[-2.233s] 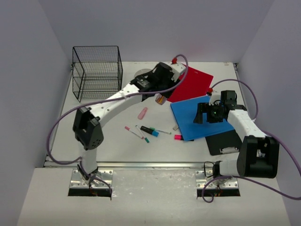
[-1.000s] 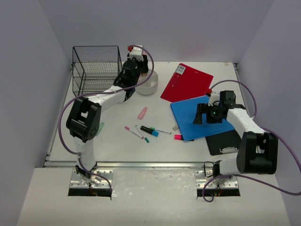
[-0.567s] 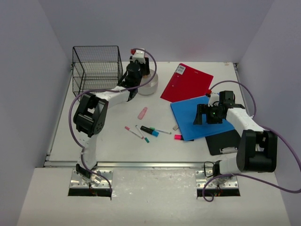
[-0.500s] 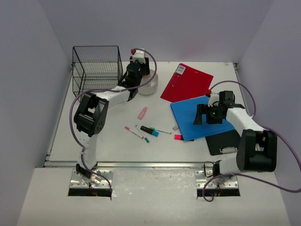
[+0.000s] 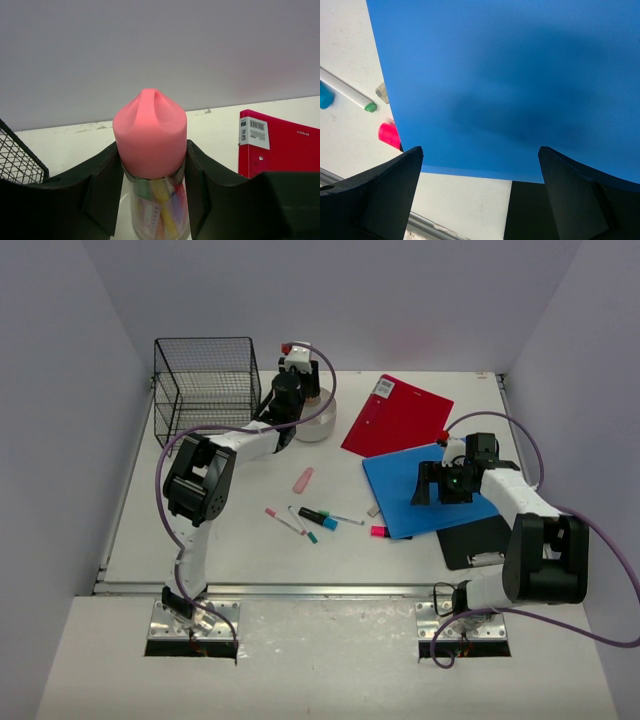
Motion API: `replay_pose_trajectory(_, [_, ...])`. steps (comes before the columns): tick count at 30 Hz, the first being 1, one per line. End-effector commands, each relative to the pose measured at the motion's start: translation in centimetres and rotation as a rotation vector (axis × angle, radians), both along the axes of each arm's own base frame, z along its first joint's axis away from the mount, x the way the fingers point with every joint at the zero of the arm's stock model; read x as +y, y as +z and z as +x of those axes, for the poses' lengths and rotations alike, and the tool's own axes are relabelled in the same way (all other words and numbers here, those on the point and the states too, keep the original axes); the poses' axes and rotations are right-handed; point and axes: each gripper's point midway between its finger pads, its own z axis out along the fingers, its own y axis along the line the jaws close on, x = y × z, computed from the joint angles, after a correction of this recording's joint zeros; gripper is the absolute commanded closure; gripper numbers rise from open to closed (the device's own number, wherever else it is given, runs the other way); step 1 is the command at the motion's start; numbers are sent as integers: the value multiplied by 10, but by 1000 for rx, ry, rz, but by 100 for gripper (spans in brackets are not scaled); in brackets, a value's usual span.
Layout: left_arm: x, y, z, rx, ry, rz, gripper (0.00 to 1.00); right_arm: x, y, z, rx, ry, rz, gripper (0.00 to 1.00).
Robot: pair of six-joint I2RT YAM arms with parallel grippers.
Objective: Organize the desk
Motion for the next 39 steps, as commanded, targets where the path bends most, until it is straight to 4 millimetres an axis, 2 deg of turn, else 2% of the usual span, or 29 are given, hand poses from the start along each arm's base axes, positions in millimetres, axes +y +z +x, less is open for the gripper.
replay_pose_trajectory(1, [7,39,5,-121,22,-42,100,-2,8,15,-50,12,-9,1])
replay_pose_trajectory(7, [4,34,4,-110,3,-44,85,-1,9,15,-47,14,-3,1])
replay_pose_trajectory(20, [-1,20,6,-84,-14,-51,88,0,8,15,-44,13,2,1])
replay_pose_trajectory(34, [-2,-1,9,-54,-11,-37,86,0,6,14,-36,14,2,1])
replay_pose_trajectory(37, [-2,-3,9,-51,-8,-37,84,0,7,14,-37,15,2,1])
replay_pose_trajectory(39, [-2,-3,9,-50,-8,-35,78,0,7,14,-37,14,1,1])
